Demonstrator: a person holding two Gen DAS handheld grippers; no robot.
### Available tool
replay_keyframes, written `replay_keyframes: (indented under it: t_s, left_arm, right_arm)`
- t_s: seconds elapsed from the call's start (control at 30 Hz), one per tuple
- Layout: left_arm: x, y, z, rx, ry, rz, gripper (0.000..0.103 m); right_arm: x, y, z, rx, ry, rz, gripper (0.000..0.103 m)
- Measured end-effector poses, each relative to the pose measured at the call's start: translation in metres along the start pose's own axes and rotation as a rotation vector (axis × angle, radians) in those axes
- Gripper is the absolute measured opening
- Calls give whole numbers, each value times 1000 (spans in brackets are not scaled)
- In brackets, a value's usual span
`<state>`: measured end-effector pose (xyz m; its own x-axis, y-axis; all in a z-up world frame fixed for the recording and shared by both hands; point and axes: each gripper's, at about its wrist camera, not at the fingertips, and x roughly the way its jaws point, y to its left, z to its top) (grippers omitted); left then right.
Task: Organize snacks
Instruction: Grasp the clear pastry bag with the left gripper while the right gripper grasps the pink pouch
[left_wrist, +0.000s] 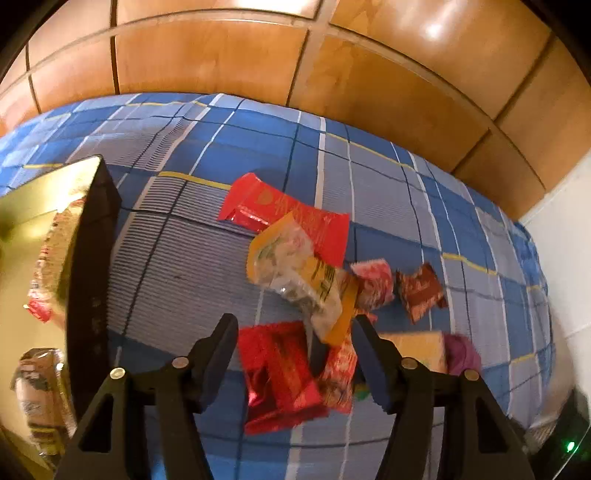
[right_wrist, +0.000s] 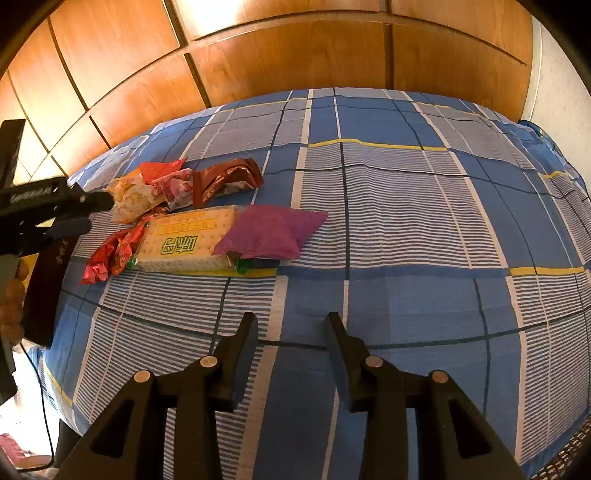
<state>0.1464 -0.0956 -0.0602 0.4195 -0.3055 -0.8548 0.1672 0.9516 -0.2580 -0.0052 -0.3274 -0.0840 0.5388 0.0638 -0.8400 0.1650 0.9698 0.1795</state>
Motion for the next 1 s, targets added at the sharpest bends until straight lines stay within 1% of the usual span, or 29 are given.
replay_keyframes:
  t_s: [0.1,0.27,0.3,0.33,0.37,0.47,0.57,0.7,0.8,0.87,1.0]
  left_arm:
    - [9,1,9,-34,-5,-9,68]
    - [30,1,22,-68,-6,1,68]
    - [37,1,24,-76,-1,2,65]
    - [43,1,26,-71,7,-7,54]
    - [46,0,27,-66,8,-17,50]
    - [44,1,26,-59,-14,-35,45]
    - [35,6,24,-47,-26,-50,43]
    - [12,10,20,-16,-73,-59,43]
    - [-6,14,14,-6,-98,-71,43]
    - [-20,16,9,8,-116,-78,43]
    - [-42,21,-2,29,-145,-85,43]
  right_arm:
    - [0,0,0,0,-1,2,38]
    - [-1,0,-1,-2,-9,4,39]
    - [-1,0,-1,-3,-10,5,39]
    - [-1,0,-1,-4,-12,6,39]
    - [-1,-1,-1,-2,-15,11,39]
    - [-4,-6,-2,21,-20,41,37]
    - [-7,-12,0,43,-27,60,37]
    - [-15,-19,7,77,-56,93,37]
    - [-19,-15,14,65,-72,105,45]
    - [-18,-10,19,52,-67,105,52]
    - [-12,-6,32,84,-61,120,55]
